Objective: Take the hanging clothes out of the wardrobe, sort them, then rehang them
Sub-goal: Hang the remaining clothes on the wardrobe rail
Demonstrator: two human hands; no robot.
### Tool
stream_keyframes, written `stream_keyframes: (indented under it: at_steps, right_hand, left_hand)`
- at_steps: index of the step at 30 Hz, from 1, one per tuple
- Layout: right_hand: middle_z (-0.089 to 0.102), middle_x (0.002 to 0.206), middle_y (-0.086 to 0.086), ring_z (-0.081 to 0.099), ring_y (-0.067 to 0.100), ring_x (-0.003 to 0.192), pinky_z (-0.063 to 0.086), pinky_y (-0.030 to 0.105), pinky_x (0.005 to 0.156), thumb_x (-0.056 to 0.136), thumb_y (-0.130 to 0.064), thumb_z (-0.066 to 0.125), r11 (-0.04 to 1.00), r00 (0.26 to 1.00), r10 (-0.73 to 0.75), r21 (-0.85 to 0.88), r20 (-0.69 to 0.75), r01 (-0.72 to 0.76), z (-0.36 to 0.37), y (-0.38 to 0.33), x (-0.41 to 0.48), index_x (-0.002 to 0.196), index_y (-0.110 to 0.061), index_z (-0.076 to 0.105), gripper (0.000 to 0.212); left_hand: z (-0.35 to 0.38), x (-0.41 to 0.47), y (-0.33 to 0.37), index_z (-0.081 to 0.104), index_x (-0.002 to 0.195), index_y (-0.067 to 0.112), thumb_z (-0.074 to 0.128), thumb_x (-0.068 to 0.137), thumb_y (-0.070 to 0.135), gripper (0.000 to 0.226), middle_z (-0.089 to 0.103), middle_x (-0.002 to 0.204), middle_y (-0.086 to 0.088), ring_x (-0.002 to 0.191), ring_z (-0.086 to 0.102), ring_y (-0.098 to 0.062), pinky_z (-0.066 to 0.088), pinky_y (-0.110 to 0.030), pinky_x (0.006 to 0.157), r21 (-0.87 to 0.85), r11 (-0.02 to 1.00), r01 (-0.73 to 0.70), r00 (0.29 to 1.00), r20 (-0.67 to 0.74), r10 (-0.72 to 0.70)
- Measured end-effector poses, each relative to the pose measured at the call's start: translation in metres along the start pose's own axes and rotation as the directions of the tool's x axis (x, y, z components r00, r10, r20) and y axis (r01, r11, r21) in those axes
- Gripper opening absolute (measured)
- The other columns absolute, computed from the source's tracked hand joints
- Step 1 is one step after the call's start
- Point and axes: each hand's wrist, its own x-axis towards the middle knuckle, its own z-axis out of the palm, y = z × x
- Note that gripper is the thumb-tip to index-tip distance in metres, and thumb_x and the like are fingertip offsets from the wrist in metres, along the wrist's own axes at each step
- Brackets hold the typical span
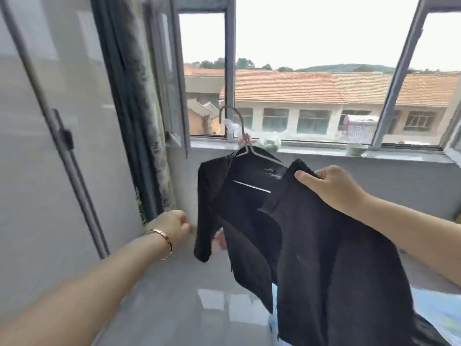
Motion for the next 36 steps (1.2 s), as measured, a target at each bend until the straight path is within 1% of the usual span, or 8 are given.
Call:
stream_keyframes:
  at_steps: [4,9,13,19,23,27,30,36]
  right_hand:
    - [0.033,0.045,0.0,0.031,0.019,0.044,0.023,0.023,0.044,0.086,-0.047,0.056,0.993,0.977,-0.115,0.047,0.18,0.108,0.026,-0.053,-0.045,0.054,-0.011,0.038,0.051]
    - [0.026,0.039,-0.005,0.026,0.016,0.041,0.02,0.026,0.047,0.086,-0.045,0.057,0.961,0.891,-0.275,0.112,0.36,0.252,0.067,-0.129,-0.12,0.046,-0.017,0.023,0.059]
    - [0.024,0.037,-0.008,0.022,0.011,0.032,0.018,0.021,0.039,0.086,-0.045,0.057,0.932,0.787,-0.361,0.221,0.501,0.287,0.099,-0.199,-0.19,0.047,-0.018,0.023,0.059]
    - [0.047,0.054,0.003,0.043,0.018,0.048,0.029,0.024,0.049,0.087,-0.045,0.056,0.887,0.568,-0.461,0.365,0.682,0.281,0.147,-0.303,-0.306,0.062,-0.011,0.052,0.043]
    - [0.048,0.061,0.007,0.045,0.021,0.056,0.03,0.025,0.056,0.085,-0.042,0.057,0.854,0.444,-0.52,0.428,0.73,0.296,0.173,-0.366,-0.39,0.068,-0.012,0.054,0.035]
    - [0.042,0.056,0.002,0.04,0.02,0.053,0.028,0.025,0.054,0.085,-0.04,0.057,0.846,0.386,-0.532,0.45,0.754,0.287,0.191,-0.426,-0.475,0.059,-0.013,0.046,0.04]
    - [0.056,0.071,0.005,0.051,0.021,0.063,0.037,0.026,0.064,0.085,-0.04,0.058,0.858,0.349,-0.513,0.473,0.784,0.2,0.199,-0.47,-0.532,0.077,-0.009,0.064,0.033]
    - [0.051,0.077,0.003,0.046,0.017,0.066,0.035,0.027,0.064,0.088,-0.035,0.053,0.843,0.312,-0.533,0.525,0.787,0.116,0.211,-0.557,-0.621,0.095,-0.006,0.059,0.03]
  left_hand:
    - [-0.043,-0.093,-0.07,0.061,0.099,0.016,0.042,0.091,0.021,0.021,0.064,0.107,-0.007,0.099,0.059,-0.026,0.046,-0.028,0.081,0.019,0.971,0.24,0.969,-0.069,-0.238]
    - [-0.084,-0.223,-0.135,0.062,0.102,0.015,0.042,0.091,0.018,0.023,0.062,0.101,-0.002,0.094,0.058,-0.023,0.045,-0.027,0.078,0.008,0.879,0.477,0.869,-0.157,-0.47]
    - [-0.109,-0.335,-0.183,0.06,0.097,0.017,0.042,0.091,0.021,0.019,0.058,0.097,0.0,0.087,0.054,-0.02,0.041,-0.025,0.074,0.004,0.77,0.637,0.756,-0.199,-0.624]
    - [-0.155,-0.51,-0.246,0.061,0.101,0.02,0.041,0.09,0.02,0.023,0.061,0.104,0.001,0.09,0.056,-0.021,0.042,-0.025,0.074,-0.03,0.548,0.836,0.517,-0.289,-0.806]
    - [-0.185,-0.623,-0.277,0.063,0.087,0.021,0.044,0.087,0.02,0.019,0.067,0.102,-0.002,0.096,0.063,-0.022,0.049,-0.027,0.081,-0.101,0.412,0.906,0.363,-0.316,-0.876]
    - [-0.214,-0.719,-0.303,0.053,0.073,0.021,0.044,0.09,0.017,0.02,0.063,0.086,-0.001,0.082,0.058,-0.021,0.043,-0.024,0.066,-0.201,0.325,0.924,0.237,-0.364,-0.901]
    - [-0.239,-0.77,-0.322,0.047,0.066,0.018,0.041,0.091,0.014,0.026,0.053,0.07,0.001,0.073,0.052,-0.02,0.038,-0.023,0.057,-0.249,0.295,0.923,0.181,-0.394,-0.901]
    - [-0.274,-0.836,-0.362,0.052,0.074,0.018,0.041,0.089,0.015,0.019,0.06,0.084,-0.002,0.077,0.055,-0.021,0.046,-0.028,0.071,-0.291,0.263,0.92,0.124,-0.422,-0.898]
